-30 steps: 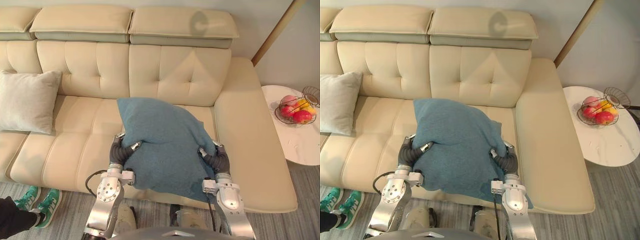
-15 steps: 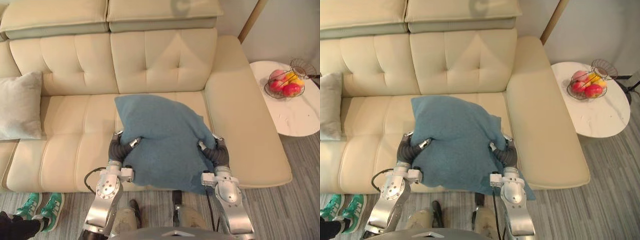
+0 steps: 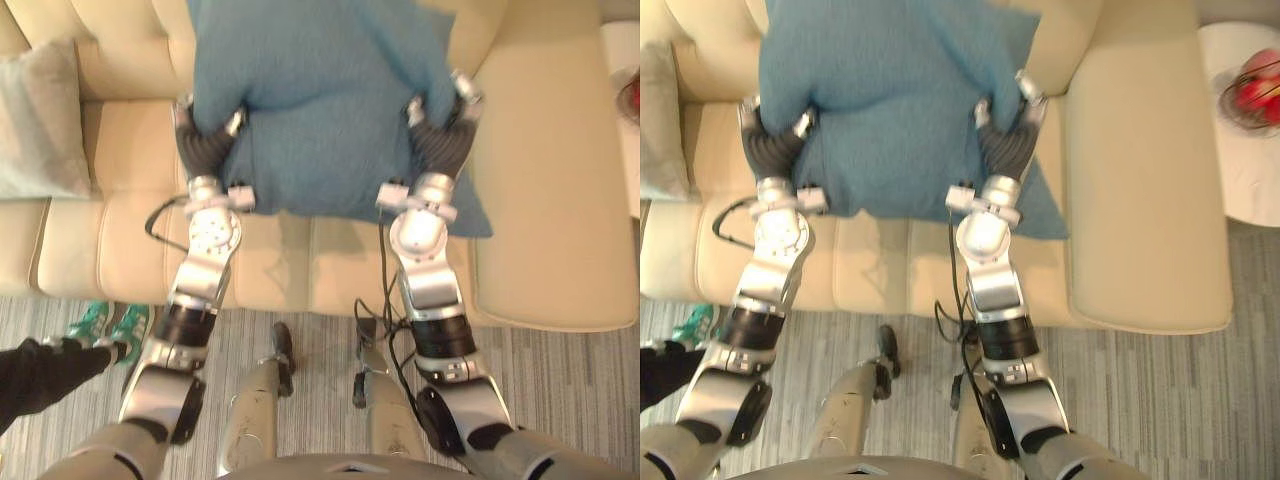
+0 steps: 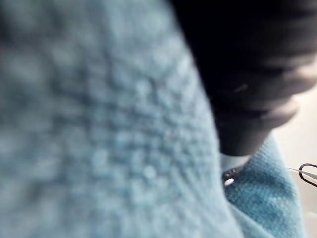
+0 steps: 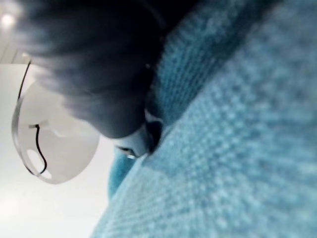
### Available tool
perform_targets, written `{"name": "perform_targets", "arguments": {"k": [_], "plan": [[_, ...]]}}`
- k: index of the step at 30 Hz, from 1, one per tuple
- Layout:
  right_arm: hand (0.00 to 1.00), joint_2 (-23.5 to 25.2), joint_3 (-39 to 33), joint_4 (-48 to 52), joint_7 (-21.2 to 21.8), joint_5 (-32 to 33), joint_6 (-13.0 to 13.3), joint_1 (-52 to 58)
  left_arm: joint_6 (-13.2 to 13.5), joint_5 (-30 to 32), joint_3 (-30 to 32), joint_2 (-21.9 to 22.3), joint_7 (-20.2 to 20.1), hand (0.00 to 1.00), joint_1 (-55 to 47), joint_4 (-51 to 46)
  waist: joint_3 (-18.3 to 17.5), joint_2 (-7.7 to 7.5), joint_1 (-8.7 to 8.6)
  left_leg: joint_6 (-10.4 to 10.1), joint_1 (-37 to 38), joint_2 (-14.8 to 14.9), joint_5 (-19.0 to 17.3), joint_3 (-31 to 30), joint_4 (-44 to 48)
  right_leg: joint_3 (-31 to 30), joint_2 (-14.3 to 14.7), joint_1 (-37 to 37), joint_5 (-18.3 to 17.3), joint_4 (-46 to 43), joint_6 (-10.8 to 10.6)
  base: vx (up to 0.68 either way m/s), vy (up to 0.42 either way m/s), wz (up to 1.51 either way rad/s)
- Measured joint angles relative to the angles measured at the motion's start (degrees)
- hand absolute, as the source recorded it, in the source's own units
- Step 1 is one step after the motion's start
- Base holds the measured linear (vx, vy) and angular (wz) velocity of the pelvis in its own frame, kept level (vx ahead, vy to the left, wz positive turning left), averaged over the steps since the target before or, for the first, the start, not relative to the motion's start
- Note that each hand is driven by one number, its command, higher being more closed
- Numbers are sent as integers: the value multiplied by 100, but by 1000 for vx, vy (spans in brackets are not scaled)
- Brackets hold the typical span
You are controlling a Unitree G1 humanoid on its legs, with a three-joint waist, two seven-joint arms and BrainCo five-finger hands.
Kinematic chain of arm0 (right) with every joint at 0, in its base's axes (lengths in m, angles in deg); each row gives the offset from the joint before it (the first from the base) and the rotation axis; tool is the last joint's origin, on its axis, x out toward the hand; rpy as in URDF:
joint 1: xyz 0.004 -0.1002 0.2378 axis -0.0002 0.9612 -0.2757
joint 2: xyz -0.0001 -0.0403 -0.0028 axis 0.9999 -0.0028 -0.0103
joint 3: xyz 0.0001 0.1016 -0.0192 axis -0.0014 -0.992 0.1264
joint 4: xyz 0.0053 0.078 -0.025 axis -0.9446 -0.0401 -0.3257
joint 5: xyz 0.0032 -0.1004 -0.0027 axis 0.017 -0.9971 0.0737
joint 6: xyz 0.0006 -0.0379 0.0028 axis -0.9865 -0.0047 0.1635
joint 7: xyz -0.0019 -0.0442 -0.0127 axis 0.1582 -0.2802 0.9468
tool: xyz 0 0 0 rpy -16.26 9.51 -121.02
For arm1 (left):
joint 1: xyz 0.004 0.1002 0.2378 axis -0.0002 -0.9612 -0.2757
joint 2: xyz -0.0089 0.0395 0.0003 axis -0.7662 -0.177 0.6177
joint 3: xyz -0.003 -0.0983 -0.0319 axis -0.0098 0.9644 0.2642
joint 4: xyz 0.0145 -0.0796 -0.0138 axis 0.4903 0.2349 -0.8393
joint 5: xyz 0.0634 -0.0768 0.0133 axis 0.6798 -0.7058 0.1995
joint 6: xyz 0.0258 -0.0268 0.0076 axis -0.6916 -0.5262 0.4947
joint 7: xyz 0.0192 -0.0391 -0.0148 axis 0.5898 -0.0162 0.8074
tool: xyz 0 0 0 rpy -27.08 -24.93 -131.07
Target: Pick up cushions and gather them together orderly.
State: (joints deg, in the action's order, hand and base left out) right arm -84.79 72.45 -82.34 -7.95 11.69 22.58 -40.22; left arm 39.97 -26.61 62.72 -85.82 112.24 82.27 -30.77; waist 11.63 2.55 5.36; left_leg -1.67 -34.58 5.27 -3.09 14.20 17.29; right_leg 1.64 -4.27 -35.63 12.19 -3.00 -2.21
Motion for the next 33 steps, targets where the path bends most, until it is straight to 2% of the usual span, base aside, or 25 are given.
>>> {"name": "perform_targets", "arguments": {"k": [3, 4, 8, 11, 12, 14, 17, 22, 25, 28, 33], "plan": [[100, 37, -232, -140, -382, -318, -142, -835, -36, 153, 13, -99, 173, 100, 913, 371, 216, 2, -21, -5, -243, -43, 196, -59, -171, 52, -30, -260, 91, 26, 11, -29, -32, 21], [100, 33, -312, -141, -588, -537, -281, -1231, -61, 242, -4, -199, 285, 100, 1364, 510, 290, 7, -38, -19, -399, -63, 300, -111, -277, 50, -32, -331, 248, 263, 12, -21, -20, 16], [100, 4, -644, -753, -933, -733, -538, -2550, -228, 386, 143, -309, 373, 100, 2622, 1176, 354, 1, -80, -48, -824, -56, 484, -171, -418, 61, -31, -678, 449, 484, 55, -34, -9, 11], [100, -321, -790, -1033, -1107, -722, -772, -3591, -296, 384, 201, -376, 389, 100, 3715, 1716, 390, -4, -91, -96, -1156, -70, 733, -261, -738, 95, -12, -1004, 583, 672, 84, -43, -20, 17], [0, -375, -813, -1033, -1134, -722, -800, -3757, -312, 384, 204, -379, 391, 0, 3885, 1754, 390, -5, -94, -109, -1221, -75, 787, -293, -804, 104, -5, -1069, 600, 705, 86, -28, -24, 28], [0, -652, -840, -1027, -1369, -715, -875, -4416, -335, 385, 218, -394, 485, 0, 4492, 1821, 394, -11, -99, -194, -1473, -64, 1090, -440, -1241, 179, 48, -1426, 625, 753, 92, -7, -28, 27], [0, -766, -930, -1025, -1553, -689, -886, -4905, -394, 385, 230, -438, 522, 0, 4849, 2095, 512, -7, -90, -292, -1523, -5, 1425, -510, -1762, 211, 143, -1655, 626, 755, 93, 23, -12, 11], [0, -739, -970, -995, -1725, -526, -931, -5024, -648, 380, 407, -437, 457, 0, 4908, 2465, 700, 5, -127, -394, -1602, 51, 1685, -630, -2167, 204, 237, -1873, 625, 756, 93, 38, 24, 2], [0, -638, -939, -974, -1554, -529, -918, -4635, -683, 370, 702, -437, 293, 0, 4553, 2488, 794, 2, -183, -395, -1612, 78, 1686, -625, -2167, 194, 241, -1880, 623, 755, 92, 47, 76, 1], [0, -496, -907, -938, -1131, -531, -838, -3837, -713, 379, 1189, -432, 143, 0, 3825, 2447, 794, 3, -252, -395, -1609, 82, 1686, -608, -2166, 175, 240, -1881, 622, 755, 91, 34, 99, -1], [0, -240, -729, -527, -457, -351, -721, -2230, -712, 363, 1694, -307, 72, 0, 2261, 1705, 806, -18, -256, -398, -1440, 86, 1685, -446, -2166, -99, 254, -1802, 614, 737, 96, 16, 81, -8]]}}
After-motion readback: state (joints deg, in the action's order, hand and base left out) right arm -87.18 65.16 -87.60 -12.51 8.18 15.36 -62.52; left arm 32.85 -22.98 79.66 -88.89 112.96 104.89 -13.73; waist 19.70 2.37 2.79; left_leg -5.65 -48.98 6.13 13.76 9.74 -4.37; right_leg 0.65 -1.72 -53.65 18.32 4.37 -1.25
